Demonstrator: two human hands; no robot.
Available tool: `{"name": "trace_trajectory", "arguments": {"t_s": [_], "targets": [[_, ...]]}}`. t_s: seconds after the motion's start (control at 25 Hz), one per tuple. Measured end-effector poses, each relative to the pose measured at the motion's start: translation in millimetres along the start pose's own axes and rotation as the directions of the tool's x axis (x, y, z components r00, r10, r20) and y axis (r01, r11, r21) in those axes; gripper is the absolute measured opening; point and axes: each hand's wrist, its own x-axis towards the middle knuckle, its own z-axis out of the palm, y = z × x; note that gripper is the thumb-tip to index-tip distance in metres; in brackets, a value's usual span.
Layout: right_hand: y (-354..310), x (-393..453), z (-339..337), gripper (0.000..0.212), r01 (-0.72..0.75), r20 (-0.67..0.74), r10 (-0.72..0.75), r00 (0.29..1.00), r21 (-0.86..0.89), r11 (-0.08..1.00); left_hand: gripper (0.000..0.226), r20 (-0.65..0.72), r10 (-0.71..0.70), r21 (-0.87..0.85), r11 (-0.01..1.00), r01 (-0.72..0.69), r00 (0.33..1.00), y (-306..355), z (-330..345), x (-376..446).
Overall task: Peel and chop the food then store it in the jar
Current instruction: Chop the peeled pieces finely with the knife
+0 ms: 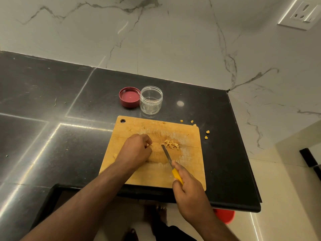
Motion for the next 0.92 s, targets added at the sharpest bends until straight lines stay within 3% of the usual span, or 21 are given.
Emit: {"name": "trace_trajectory", "arguments": {"t_s": [0.16,0.24,0.32,0.36,0.44,0.52,0.6,0.68,0.92], "targets": [[2,1,-7,0.051,-0.008,-0.029,0.012,0.999,0.116,0.993,0.027,-0.026,0.024,-0.029,0.999,-0.025,0.999,8,0,-2],[2,0,-10,0.051,0.015,-0.036,-0.01,0.999,0.142,0.99,0.023,0.023,-0.027,-0.267,0.963,0.032,0.999,17,-3,-1],[0,0,-13,0.05,0.036,-0.02,-0.033,0.999,0.156,0.987,0.023,0.257,-0.127,-0.61,0.748,0.263,0.958,30,-10,2],[0,0,-14,0.049,0.036,-0.006,-0.035,0.999,0.163,0.986,0.022,0.37,-0.119,-0.693,0.625,0.359,0.921,35,-14,4],[0,0,-16,0.048,0.029,0.0,-0.03,1.0,0.169,0.985,0.016,0.415,-0.079,-0.739,0.551,0.387,0.906,40,-16,10],[6,0,-18,0.049,0.013,-0.022,-0.01,1.0,0.165,0.986,0.011,0.33,-0.12,-0.717,0.613,0.331,0.936,45,-14,21],[15,0,-19,0.05,-0.012,-0.038,0.018,0.999,0.159,0.987,0.011,0.215,-0.149,-0.618,0.744,0.253,0.965,52,-11,35],[22,0,-21,0.051,-0.041,-0.031,0.046,0.998,0.157,0.987,0.017,0.16,-0.08,-0.499,0.854,0.151,0.984,67,-8,47],[27,1,-22,0.052,-0.081,-0.018,0.085,0.996,0.16,0.984,0.027,0.155,0.098,-0.268,0.962,-0.054,0.983,92,-14,64]]}}
